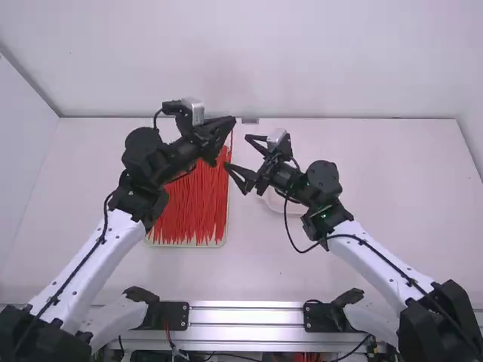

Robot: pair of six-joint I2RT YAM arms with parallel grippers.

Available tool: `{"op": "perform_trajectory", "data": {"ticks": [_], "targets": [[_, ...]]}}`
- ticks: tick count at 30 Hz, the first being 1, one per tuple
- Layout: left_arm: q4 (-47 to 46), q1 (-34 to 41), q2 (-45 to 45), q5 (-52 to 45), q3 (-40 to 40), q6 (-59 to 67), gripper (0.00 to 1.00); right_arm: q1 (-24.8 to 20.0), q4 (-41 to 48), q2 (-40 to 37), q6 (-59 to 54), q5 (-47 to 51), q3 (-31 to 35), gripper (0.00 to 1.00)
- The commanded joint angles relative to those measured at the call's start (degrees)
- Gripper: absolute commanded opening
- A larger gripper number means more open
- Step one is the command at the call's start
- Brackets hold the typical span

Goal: Fasten the cable tie

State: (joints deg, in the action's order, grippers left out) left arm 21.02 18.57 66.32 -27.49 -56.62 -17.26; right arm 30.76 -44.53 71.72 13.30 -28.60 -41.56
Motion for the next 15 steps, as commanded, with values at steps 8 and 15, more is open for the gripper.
{"op": "perform_trajectory", "data": {"ticks": [8,15], "targets": [[2.45,1.27,0.11,-1.68,0.33,-2.91,0.02,0.04,-0.46,-0.57,0.24,1.68,-0.81,0.67],[2.6,1.75,0.2,-1.9,0.39,-2.91,0.02,0.04,-0.33,-0.57,0.22,1.68,-0.81,0.36]]}}
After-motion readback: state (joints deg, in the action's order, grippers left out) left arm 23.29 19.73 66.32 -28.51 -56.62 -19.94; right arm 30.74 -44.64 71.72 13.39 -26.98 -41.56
